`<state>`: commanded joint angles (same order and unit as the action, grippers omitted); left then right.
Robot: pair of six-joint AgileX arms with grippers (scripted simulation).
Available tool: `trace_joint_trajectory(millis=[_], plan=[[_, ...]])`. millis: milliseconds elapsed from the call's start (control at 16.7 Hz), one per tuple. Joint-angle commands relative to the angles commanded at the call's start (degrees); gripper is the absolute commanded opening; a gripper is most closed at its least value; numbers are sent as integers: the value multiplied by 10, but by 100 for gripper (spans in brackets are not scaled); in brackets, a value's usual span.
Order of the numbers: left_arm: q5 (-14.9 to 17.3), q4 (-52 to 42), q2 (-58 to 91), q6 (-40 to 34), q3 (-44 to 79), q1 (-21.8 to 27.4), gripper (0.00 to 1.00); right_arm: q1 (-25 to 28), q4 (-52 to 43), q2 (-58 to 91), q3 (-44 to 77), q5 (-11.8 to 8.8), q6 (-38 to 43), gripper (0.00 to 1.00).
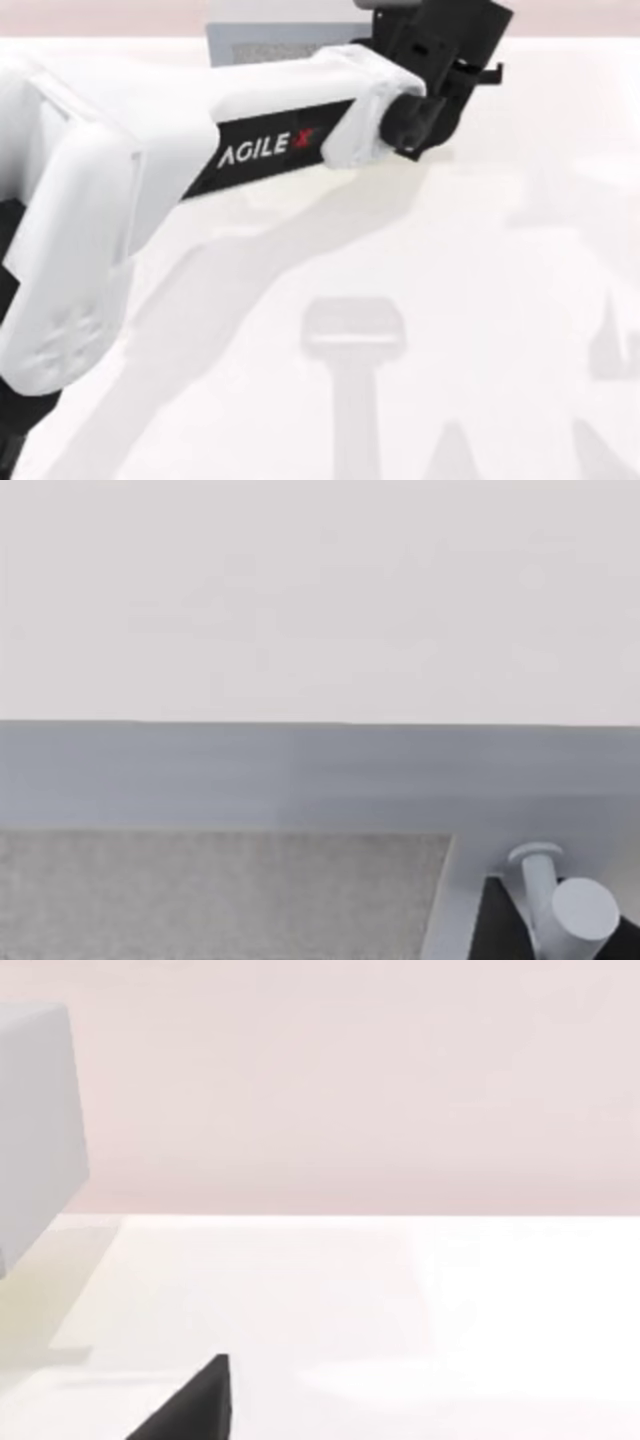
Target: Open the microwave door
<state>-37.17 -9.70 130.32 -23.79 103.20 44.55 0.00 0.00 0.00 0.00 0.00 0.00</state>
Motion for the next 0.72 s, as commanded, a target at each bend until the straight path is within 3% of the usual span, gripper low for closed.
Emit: trace_joint_trajectory(millis=[240, 720], plan=[[38, -153, 64, -26, 151, -8, 0, 0, 0, 0, 0, 0, 0, 100], [145, -555, 193, -85, 512, -34, 0, 0, 0, 0, 0, 0, 0, 100]])
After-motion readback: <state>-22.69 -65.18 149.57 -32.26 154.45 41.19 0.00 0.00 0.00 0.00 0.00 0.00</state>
